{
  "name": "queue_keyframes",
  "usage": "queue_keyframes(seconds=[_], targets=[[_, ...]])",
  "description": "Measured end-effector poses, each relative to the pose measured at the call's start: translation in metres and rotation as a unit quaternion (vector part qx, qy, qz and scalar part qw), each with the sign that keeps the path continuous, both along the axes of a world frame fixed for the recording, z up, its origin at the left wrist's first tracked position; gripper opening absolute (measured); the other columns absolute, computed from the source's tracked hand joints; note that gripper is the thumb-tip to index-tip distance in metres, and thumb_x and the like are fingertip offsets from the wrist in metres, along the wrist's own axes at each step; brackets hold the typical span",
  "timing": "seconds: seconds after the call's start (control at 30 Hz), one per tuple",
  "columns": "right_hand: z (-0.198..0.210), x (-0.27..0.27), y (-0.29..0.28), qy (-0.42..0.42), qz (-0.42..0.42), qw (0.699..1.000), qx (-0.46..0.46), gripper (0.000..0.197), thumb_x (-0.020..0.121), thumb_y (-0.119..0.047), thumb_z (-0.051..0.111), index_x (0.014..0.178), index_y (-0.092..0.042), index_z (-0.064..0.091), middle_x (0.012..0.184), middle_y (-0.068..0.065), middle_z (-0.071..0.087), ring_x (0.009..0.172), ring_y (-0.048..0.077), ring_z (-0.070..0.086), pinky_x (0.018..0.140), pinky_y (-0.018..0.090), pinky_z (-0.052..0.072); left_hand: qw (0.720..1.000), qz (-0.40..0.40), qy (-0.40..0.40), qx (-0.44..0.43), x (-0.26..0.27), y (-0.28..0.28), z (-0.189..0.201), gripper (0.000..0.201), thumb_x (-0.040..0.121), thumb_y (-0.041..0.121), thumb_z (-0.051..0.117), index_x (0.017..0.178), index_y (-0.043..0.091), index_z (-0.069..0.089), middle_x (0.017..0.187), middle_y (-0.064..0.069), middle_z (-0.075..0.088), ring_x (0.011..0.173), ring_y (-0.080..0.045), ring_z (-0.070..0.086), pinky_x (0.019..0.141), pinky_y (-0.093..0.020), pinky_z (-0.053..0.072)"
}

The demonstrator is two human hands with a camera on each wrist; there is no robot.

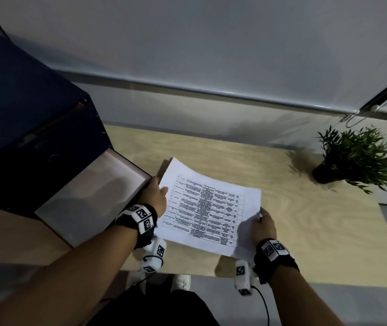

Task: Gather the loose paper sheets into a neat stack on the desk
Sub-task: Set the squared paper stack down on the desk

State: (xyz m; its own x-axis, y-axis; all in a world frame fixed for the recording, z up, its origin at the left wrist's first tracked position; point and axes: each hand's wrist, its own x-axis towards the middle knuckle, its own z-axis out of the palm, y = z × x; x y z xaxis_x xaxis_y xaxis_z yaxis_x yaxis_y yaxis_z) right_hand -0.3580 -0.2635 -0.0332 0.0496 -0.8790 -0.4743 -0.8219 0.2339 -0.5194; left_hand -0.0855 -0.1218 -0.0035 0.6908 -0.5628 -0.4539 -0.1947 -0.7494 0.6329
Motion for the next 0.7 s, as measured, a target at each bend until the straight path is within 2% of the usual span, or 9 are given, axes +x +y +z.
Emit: queue_keyframes(seconds=[0.1,0.2,0.33,0.4,0.47,0.53,0.6,0.67,0.7], targets=[[0.007,0.002,-0.005,-0.004,-0.001,1.0,0.01,0.061,0.096,-0.01,0.045,0.152,-0.015,0.021,0.137,0.021,0.054,0.124,0.037,0.052,0.1,0.035,0.041,0.998,0.002,-0.023,-0.054,0.005,0.003,0.015,0.024,0.1,0.018,0.049,0.123,0.014,0.052,0.109,-0.007,0.064,0.088,-0.022,0.054,0.075,-0.027,0.038],[0.021,0.023,-0.006,0.048,0.098,0.991,-0.076,0.077,0.093,-0.03,0.057,0.154,-0.015,0.012,0.151,0.016,0.036,0.135,0.036,0.039,0.107,0.042,0.035,0.99,-0.003,-0.024,-0.139,0.019,0.008,0.027,0.018,0.099,0.013,0.051,0.116,0.011,0.055,0.102,-0.006,0.065,0.086,-0.021,0.056,0.074,-0.024,0.036],[0.048,0.071,-0.01,0.05,0.328,0.918,-0.216,0.072,0.091,-0.059,0.047,0.149,-0.024,0.023,0.153,0.004,0.035,0.139,0.027,0.033,0.114,0.049,0.029,0.974,-0.05,-0.009,-0.221,0.045,0.017,0.049,0.017,0.096,0.007,0.053,0.106,0.021,0.056,0.091,0.008,0.065,0.078,-0.004,0.061,0.07,-0.016,0.041],[0.06,0.094,-0.01,0.022,0.398,0.899,-0.181,0.055,0.095,-0.055,0.041,0.14,-0.024,0.036,0.132,0.009,0.058,0.122,0.029,0.052,0.102,0.045,0.043,0.968,-0.077,0.028,-0.237,0.058,0.019,0.06,0.021,0.096,0.005,0.054,0.097,0.026,0.055,0.083,0.011,0.064,0.067,0.005,0.058,0.067,-0.012,0.042],[0.07,0.111,-0.006,-0.017,0.415,0.901,-0.128,0.031,0.099,-0.045,0.041,0.113,-0.019,0.049,0.098,0.01,0.067,0.092,0.032,0.063,0.079,0.038,0.05,0.965,-0.089,0.065,-0.238,0.071,0.024,0.068,0.023,0.096,0.005,0.055,0.094,0.027,0.058,0.083,0.008,0.065,0.071,-0.004,0.06,0.073,-0.022,0.045],[0.073,0.123,0.001,-0.063,0.409,0.906,-0.096,0.025,0.1,-0.038,0.042,0.091,-0.016,0.05,0.079,0.008,0.065,0.075,0.03,0.06,0.067,0.035,0.045,0.971,-0.1,0.068,-0.208,0.084,0.036,0.071,0.018,0.096,0.006,0.056,0.105,0.022,0.058,0.089,0.01,0.063,0.082,-0.007,0.059,0.076,-0.017,0.043],[0.073,0.133,0.01,-0.095,0.401,0.908,-0.082,0.029,0.1,-0.036,0.044,0.084,-0.013,0.052,0.067,0.004,0.061,0.063,0.025,0.057,0.062,0.033,0.043,0.982,-0.1,0.042,-0.151,0.098,0.054,0.069,0.023,0.09,0.027,0.066,0.108,0.014,0.06,0.088,0.011,0.061,0.082,-0.004,0.055,0.069,-0.004,0.038],[0.07,0.141,0.014,-0.125,0.386,0.912,-0.056,0.029,0.1,-0.033,0.046,0.079,-0.015,0.051,0.058,0.001,0.057,0.05,0.02,0.052,0.053,0.03,0.043,0.993,-0.028,0.047,-0.103,0.108,0.08,0.06,0.041,0.073,0.049,0.071,0.092,0.014,0.062,0.079,0.008,0.062,0.075,-0.006,0.055,0.064,-0.011,0.041],[0.069,0.141,0.015,-0.14,0.366,0.919,-0.037,0.028,0.1,-0.031,0.047,0.077,-0.017,0.051,0.055,0.0,0.055,0.044,0.017,0.049,0.048,0.027,0.041,0.992,0.029,0.066,-0.104,0.109,0.091,0.054,0.037,0.073,0.046,0.075,0.089,0.016,0.061,0.08,0.006,0.063,0.074,-0.007,0.056,0.061,-0.015,0.043]])
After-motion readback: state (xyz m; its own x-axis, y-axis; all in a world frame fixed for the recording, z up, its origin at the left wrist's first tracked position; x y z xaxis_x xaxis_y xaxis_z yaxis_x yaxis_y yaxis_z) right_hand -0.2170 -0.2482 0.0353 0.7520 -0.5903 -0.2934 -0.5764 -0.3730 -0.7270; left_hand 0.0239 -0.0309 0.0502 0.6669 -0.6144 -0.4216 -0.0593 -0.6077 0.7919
